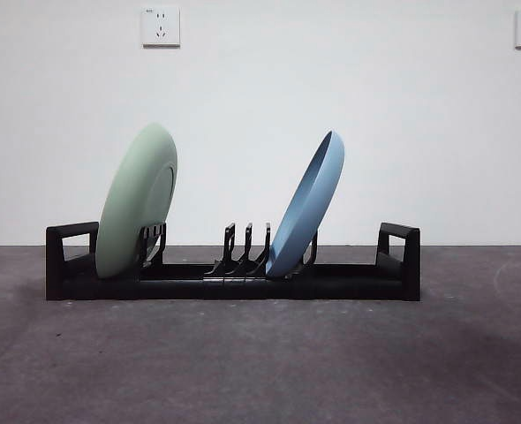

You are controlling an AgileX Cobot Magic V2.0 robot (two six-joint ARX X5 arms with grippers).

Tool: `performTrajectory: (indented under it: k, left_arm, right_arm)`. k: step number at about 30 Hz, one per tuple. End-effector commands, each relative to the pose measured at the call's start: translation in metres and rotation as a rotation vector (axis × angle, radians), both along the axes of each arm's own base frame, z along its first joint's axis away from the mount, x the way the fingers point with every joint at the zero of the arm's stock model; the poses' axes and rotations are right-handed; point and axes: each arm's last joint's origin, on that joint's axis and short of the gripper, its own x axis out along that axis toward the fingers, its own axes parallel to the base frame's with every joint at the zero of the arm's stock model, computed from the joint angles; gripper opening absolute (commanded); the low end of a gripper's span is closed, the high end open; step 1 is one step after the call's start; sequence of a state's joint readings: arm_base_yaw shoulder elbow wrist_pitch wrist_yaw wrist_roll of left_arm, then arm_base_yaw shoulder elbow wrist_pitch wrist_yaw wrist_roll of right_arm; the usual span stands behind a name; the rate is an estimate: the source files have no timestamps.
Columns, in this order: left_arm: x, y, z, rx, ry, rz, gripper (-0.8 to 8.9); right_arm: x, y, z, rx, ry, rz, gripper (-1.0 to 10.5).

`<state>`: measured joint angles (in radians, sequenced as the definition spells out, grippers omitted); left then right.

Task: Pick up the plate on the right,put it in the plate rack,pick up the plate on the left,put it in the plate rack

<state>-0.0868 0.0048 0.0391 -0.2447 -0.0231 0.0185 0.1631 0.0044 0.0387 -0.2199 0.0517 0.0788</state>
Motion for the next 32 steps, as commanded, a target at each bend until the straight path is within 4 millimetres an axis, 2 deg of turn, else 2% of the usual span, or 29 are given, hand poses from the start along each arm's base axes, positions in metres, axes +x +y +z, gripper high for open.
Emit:
performTrajectory:
  k: [1, 11, 32]
  left_arm:
    - [0.0008, 0.0002, -0.0045, 0.008, 0.004, 0.001, -0.03]
    - [0.0008, 0.0002, -0.0045, 0.008, 0.004, 0.001, -0.03]
    - [0.0008, 0.0002, -0.0045, 0.008, 0.004, 0.001, -0.03]
  right_arm:
    - [0.0005, 0.0001, -0.0035, -0.010, 0.004, 0.004, 0.0]
    - [0.0009, 0.0003, -0.0053, 0.042, 0.020, -0.007, 0.0]
    - [0.0009, 0.0001, -0.0053, 0.039, 0.019, -0.014, 0.0]
